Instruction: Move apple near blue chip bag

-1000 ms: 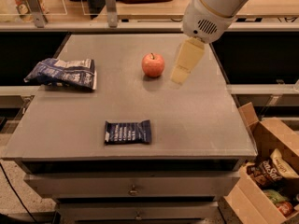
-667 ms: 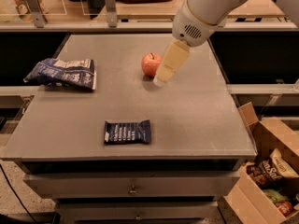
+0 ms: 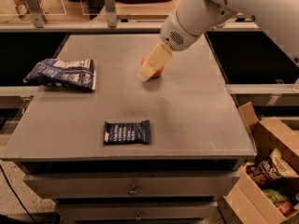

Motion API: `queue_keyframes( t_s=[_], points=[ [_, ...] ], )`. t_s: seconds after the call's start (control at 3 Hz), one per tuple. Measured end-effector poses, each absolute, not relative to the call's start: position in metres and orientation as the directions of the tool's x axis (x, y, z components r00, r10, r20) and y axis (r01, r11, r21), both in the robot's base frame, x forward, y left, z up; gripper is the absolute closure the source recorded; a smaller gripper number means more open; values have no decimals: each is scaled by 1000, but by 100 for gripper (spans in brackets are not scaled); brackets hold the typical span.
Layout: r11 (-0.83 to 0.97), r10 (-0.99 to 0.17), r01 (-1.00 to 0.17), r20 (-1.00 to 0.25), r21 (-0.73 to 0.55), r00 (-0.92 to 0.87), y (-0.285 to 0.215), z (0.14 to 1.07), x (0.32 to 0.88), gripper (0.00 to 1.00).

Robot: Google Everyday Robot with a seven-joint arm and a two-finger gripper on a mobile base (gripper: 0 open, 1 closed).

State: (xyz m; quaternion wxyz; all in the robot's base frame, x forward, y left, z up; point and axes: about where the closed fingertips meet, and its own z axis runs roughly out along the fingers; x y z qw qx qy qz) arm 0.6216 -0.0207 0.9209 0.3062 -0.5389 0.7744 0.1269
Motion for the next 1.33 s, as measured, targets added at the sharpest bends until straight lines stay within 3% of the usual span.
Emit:
queue_keyframes(
  t_s=[1.33],
  points=[
    [418, -631, -907, -737, -57, -245, 7, 850, 680, 0]
  ],
)
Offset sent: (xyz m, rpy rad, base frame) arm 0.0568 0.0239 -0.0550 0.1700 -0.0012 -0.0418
